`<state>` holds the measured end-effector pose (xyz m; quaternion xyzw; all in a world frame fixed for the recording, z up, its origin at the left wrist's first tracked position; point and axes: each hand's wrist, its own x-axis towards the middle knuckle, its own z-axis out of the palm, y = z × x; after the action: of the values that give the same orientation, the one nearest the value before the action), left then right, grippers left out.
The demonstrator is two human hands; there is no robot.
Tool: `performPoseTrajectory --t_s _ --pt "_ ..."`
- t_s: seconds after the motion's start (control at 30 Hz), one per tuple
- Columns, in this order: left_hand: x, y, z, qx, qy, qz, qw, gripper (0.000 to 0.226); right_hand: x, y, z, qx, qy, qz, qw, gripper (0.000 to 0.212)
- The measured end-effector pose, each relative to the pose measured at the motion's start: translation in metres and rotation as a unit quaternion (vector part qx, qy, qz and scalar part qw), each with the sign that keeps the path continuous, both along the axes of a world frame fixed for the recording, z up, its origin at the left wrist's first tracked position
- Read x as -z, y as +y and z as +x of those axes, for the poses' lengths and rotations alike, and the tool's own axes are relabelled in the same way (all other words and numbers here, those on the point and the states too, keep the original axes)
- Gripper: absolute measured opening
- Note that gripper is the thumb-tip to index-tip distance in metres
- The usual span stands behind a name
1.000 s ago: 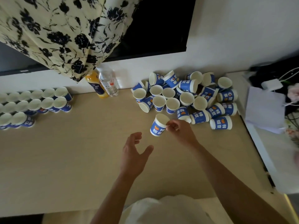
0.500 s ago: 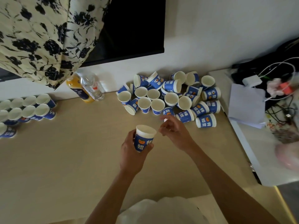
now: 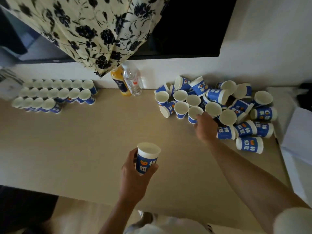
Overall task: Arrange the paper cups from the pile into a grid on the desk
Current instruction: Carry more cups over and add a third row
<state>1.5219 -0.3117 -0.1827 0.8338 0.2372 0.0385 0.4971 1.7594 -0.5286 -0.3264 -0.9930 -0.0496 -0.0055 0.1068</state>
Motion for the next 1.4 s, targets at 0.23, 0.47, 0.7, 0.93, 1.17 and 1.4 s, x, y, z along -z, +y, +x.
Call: performPoseTrajectory --t_s 0.23,0.47,0.7,0.93,1.17,1.4 --pt "0.003 0.021 -0.021 -0.032 0.006 0.022 0.999 0.054 -0.001 0.000 -0.029 0.006 -0.083 0.197 0.977 0.016" --pt "0.004 0.056 -0.036 -0.041 -0.018 -0.008 0.999 0.052 -0.033 0.042 -0.100 0.044 0.023 0.471 0.881 0.020" --pt "-0.010 0.118 -0.076 -0.057 -0.053 -0.055 0.995 0.051 -0.086 0.125 -0.179 0.080 0.044 0.577 0.812 0.035" --pt "-0.022 0.198 -0.134 -0.077 -0.095 -0.087 0.989 0.052 -0.110 0.227 -0.248 0.069 0.082 0.629 0.770 0.085" --pt "-0.027 0.268 -0.168 -0.097 -0.099 -0.065 0.988 0.060 -0.122 0.301 -0.287 0.055 0.092 0.608 0.787 0.076" --pt "-0.019 0.334 -0.150 -0.116 -0.100 -0.053 0.987 0.061 -0.120 0.373 -0.281 0.035 0.127 0.625 0.770 0.076"
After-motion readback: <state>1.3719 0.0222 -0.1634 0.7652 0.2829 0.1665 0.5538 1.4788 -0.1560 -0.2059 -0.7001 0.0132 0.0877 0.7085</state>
